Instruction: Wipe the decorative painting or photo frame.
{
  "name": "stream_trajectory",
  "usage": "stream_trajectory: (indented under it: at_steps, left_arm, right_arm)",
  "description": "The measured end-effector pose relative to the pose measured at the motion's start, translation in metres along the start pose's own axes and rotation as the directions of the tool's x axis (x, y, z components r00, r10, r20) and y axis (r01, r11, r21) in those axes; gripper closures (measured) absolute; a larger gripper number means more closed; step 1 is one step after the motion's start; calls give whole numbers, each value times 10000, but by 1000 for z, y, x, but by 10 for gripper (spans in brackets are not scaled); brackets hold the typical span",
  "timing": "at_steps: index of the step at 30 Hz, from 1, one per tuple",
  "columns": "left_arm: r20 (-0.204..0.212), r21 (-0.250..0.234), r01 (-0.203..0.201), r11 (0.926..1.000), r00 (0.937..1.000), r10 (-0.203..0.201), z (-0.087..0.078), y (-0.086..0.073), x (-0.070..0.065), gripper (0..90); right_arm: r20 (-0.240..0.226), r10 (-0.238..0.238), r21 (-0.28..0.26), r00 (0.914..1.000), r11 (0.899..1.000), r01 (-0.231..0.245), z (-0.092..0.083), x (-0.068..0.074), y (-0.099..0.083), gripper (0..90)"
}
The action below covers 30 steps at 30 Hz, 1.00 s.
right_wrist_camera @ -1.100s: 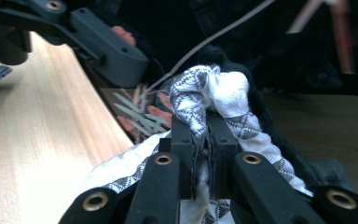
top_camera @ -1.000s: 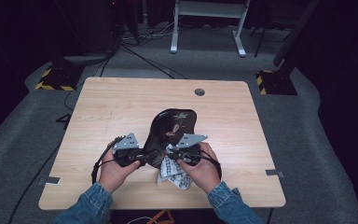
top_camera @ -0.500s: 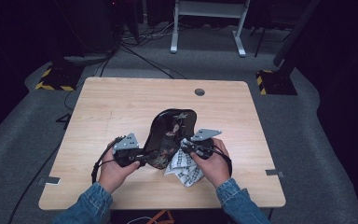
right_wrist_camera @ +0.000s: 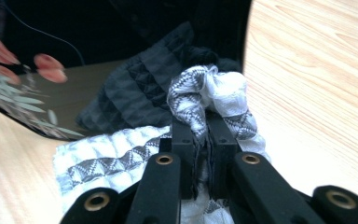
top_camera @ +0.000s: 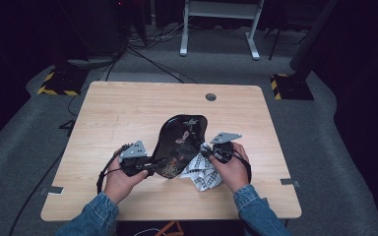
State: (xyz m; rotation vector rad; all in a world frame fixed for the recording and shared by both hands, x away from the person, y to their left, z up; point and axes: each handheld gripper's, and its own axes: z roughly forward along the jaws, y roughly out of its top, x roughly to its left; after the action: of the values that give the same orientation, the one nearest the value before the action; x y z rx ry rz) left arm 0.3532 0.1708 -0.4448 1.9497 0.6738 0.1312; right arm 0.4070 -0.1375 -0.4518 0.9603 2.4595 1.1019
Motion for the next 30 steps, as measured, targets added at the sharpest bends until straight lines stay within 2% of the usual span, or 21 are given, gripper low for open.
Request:
stream_trajectory:
  at_steps: [5, 12, 17, 20, 23, 30]
  left_arm:
    - [-5, 17, 6, 10000, 10000, -6, 0, 0, 0, 784]
    - [-50, 30, 38, 10000, 10000, -38, 0, 0, -1, 785]
    - [-82, 28, 51, 10000, 10000, -51, 0, 0, -1, 788]
    - [-99, 20, 59, 10000, 9999, -58, 0, 0, 0, 790]
    - [-127, 20, 31, 10000, 9999, -31, 0, 0, 0, 792]
    - [-171, 43, 47, 10000, 9998, -46, 0, 0, 0, 799]
  right_arm:
    - [53, -131, 47, 9999, 9999, 131, 0, 4, 1, 848]
    - [-445, -659, 54, 9968, 9978, 663, 5, 26, 5, 848]
    - [-870, -1116, 13, 9899, 9937, 1121, 9, 45, 9, 848]
    - [-1010, -1231, -16, 9872, 9923, 1236, 10, 51, 11, 847]
    - [-1295, -1481, -61, 9805, 9889, 1486, 13, 62, 13, 847]
    - [-1574, -1769, -86, 9716, 9840, 1778, 18, 75, 14, 849]
